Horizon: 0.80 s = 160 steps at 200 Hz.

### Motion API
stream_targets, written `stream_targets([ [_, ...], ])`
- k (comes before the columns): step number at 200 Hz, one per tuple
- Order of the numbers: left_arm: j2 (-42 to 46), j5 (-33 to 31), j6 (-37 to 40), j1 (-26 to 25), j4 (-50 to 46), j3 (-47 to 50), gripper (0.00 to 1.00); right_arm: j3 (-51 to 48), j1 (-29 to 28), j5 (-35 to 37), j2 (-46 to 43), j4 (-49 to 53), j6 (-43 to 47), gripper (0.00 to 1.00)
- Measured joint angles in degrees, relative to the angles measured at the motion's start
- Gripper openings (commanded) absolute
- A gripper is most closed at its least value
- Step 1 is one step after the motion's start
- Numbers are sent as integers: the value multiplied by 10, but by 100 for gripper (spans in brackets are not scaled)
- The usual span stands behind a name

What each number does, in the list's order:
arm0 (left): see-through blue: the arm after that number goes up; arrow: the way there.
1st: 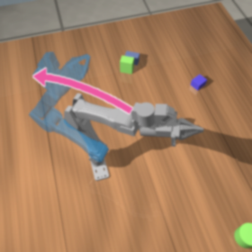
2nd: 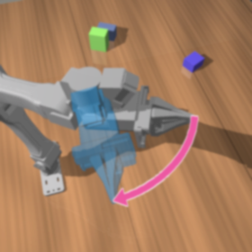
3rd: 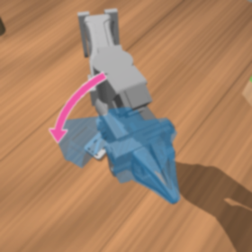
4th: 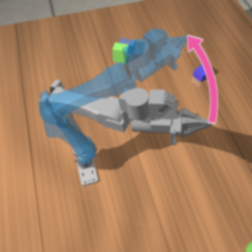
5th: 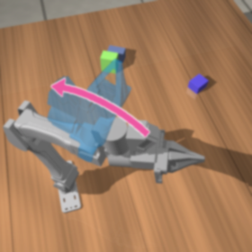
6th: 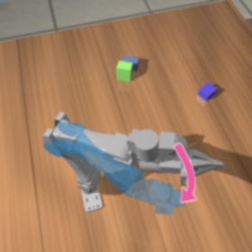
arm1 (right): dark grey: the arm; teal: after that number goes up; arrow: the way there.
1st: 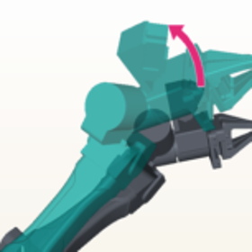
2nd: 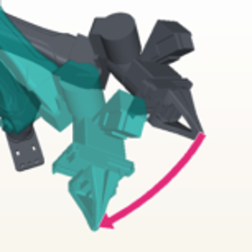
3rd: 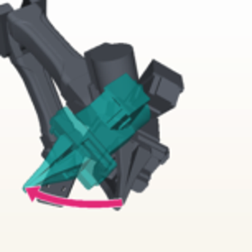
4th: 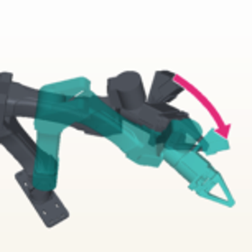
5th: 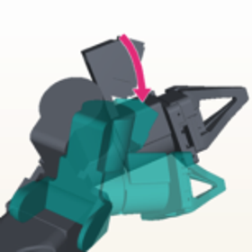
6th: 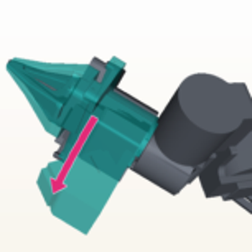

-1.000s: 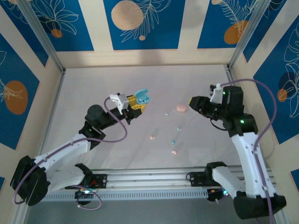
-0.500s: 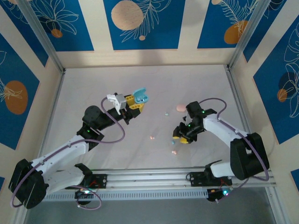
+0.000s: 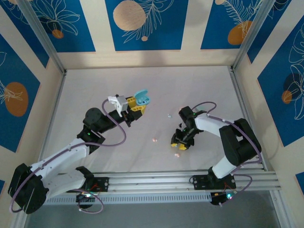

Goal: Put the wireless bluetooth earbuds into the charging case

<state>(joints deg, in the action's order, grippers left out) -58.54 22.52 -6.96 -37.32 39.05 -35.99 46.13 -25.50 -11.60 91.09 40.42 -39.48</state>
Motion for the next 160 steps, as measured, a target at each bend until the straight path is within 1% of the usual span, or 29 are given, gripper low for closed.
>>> stream_targets([
  [23,0,-2,0,0,-7,0,26,14,-8,3,14,7,-4,36],
  [46,0,-2,0,0,-10,0,26,26,-14,-3,26,6,-6,36],
  [106,0,-3,0,0,-10,0,26,77,-21,-20,45,-48,2,36],
  [143,-1,-3,0,0,-10,0,26,101,-20,-18,45,-48,20,36],
  [160,-1,-3,0,0,-10,0,26,108,-16,-4,45,-44,33,37],
])
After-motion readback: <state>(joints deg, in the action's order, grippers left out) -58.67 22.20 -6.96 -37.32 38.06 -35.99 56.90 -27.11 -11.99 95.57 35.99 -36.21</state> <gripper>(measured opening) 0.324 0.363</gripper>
